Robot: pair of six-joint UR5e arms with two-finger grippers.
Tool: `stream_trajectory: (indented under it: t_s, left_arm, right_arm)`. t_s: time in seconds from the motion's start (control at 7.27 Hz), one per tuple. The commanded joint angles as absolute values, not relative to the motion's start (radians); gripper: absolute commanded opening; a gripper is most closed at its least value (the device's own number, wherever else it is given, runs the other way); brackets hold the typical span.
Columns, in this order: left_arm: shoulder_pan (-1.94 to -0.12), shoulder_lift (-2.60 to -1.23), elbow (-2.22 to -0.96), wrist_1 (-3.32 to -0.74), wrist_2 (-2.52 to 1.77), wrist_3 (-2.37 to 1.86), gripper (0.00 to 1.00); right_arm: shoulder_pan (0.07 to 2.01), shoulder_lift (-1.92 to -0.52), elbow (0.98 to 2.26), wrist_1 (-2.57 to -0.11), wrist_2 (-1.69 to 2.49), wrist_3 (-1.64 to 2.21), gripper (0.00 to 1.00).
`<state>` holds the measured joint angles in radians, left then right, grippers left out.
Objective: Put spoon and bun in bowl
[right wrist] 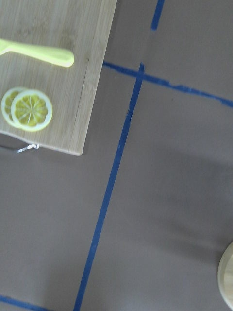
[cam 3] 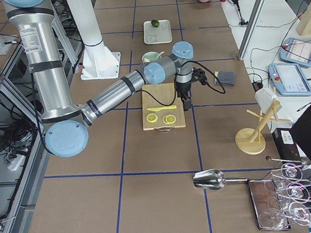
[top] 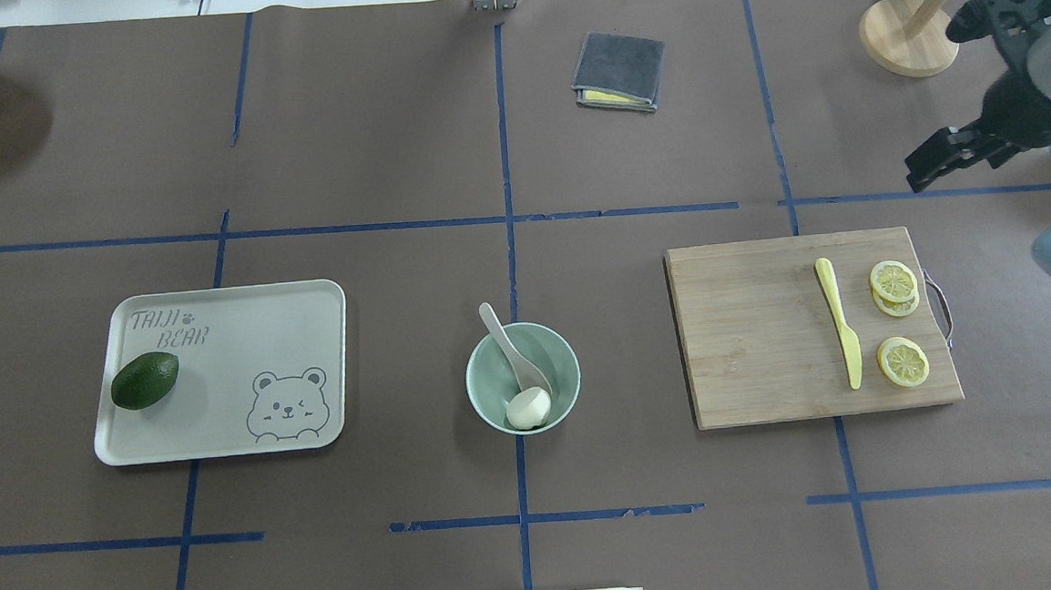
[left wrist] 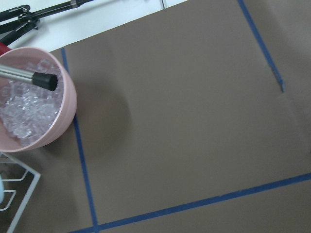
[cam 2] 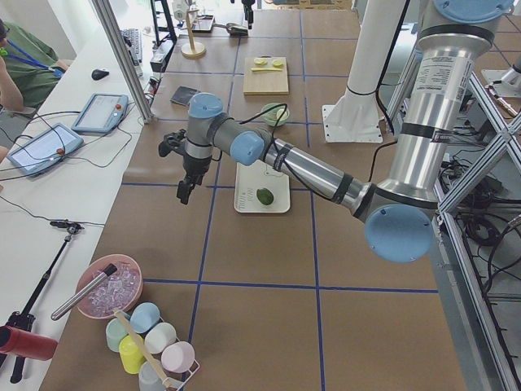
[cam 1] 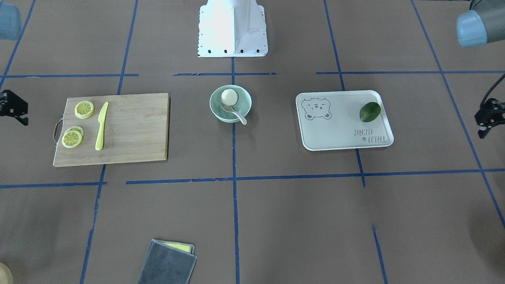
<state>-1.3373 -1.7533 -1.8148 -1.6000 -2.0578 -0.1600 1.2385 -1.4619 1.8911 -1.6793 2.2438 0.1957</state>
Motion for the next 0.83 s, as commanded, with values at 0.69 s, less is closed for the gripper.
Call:
stream_trajectory:
  t_s: [0.69]
  left_arm:
    - [-1.532, -1.534, -1.640, -1.551, -2.292, 0.195, 1.00]
  right_arm:
    - [1.563, -1.511, 1.652, -1.666, 2.480, -0.084, 1.00]
